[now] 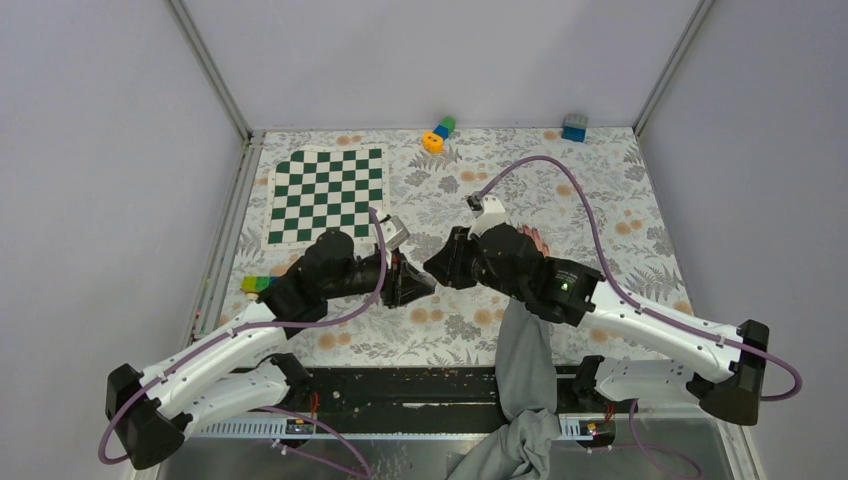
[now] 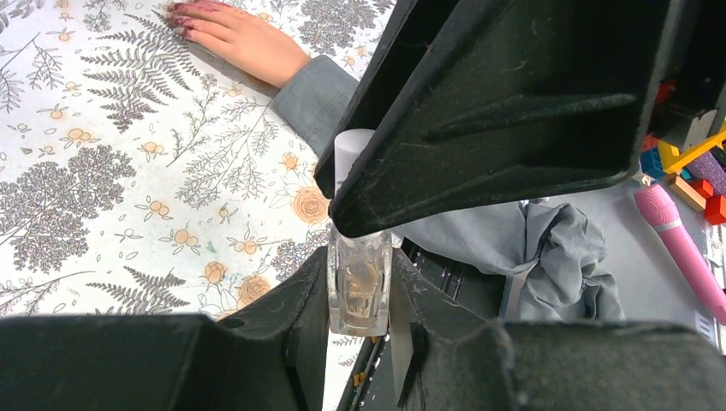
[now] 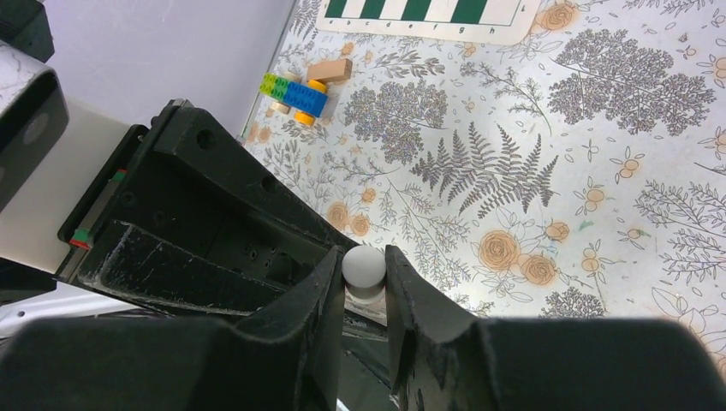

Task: Paint the nails
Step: Screw the nail polish bottle.

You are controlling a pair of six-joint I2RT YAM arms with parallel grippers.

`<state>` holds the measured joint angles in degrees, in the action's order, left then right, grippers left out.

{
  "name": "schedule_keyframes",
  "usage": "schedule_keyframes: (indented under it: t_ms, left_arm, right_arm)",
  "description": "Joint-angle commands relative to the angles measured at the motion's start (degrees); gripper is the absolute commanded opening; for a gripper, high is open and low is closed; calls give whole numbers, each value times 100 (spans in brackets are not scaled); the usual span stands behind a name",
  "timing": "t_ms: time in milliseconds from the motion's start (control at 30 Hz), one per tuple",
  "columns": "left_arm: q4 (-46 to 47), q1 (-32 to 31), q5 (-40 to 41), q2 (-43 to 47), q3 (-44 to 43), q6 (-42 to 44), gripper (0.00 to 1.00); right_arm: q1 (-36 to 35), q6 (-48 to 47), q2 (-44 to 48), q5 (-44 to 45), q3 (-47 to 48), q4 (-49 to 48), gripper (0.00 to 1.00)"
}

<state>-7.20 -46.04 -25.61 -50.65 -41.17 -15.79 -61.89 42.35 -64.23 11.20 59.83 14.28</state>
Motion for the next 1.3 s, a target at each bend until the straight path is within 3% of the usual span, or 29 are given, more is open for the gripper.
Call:
schedule_keyframes:
  t_ms: [0,167,367,600,767,967,1267]
  left_arm:
    - [928,34,121,13,-330,138,0]
    - [1041,17,-164,-16,-316,147,0]
    - [1099,-36,-382,-19,-326,190,0]
    - [1507,-45,-1227,68,-296,72,0]
    - [2059,-41,-2267,64,-269,-234,0]
    - [2443,-113,-3161,12,-340,-506,0]
    - [2513,-341,-3626,-40,-409,-574,0]
  right_arm:
    - [-201,10,201,-219,46,64,33]
    - [-201,-188,515,-61,6,-66,54]
    - [-203,-429,911,332,-18,13,65]
    - [-201,-1333,1761,48,-582,-648,65]
    - [-201,-2189,2373,-1787,-890,-1678,64]
    - [-203,-2711,2330,-2748,-769,-1707,63]
    - [-201,-2684,2299,-2958,-960,-2500,65]
